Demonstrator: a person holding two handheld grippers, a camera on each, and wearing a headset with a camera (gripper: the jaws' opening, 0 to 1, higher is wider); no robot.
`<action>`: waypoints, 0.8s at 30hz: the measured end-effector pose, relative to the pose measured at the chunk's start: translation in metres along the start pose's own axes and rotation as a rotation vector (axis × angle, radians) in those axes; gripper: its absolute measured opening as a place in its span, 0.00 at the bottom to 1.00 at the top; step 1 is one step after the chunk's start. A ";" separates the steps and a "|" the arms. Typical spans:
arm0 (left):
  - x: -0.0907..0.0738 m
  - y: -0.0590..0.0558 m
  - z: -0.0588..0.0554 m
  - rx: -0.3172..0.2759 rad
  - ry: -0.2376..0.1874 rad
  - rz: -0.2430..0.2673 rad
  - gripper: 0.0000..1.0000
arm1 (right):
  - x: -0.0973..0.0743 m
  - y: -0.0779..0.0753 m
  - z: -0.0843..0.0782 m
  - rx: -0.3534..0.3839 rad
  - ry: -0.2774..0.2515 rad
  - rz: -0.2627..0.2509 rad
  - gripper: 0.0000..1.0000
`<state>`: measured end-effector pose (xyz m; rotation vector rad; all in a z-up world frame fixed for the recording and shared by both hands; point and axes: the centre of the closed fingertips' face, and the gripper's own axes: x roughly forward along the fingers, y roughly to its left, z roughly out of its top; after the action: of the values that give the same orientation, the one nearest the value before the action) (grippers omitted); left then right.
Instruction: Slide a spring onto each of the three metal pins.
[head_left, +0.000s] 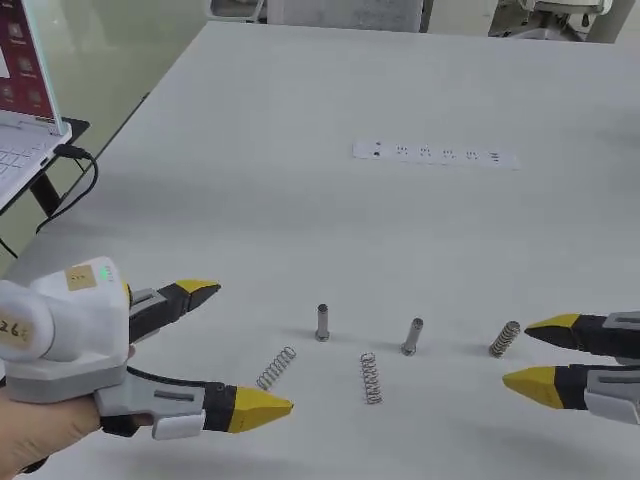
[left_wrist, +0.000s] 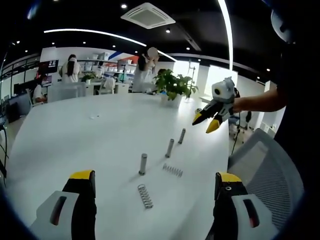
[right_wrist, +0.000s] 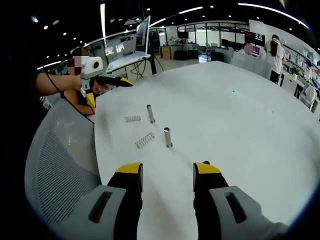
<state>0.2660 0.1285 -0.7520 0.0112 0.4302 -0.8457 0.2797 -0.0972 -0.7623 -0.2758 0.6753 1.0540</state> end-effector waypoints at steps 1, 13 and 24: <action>0.000 0.000 0.000 0.000 0.000 0.000 0.97 | 0.000 0.000 0.000 0.003 0.001 0.001 0.39; -0.001 0.002 0.000 0.000 -0.002 0.002 0.96 | 0.010 0.013 0.004 -0.003 0.032 0.032 0.36; -0.003 0.001 -0.001 -0.004 -0.002 0.001 0.96 | 0.027 0.029 0.005 -0.026 0.068 0.080 0.34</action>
<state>0.2652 0.1314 -0.7522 0.0068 0.4299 -0.8442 0.2646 -0.0613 -0.7722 -0.3107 0.7391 1.1351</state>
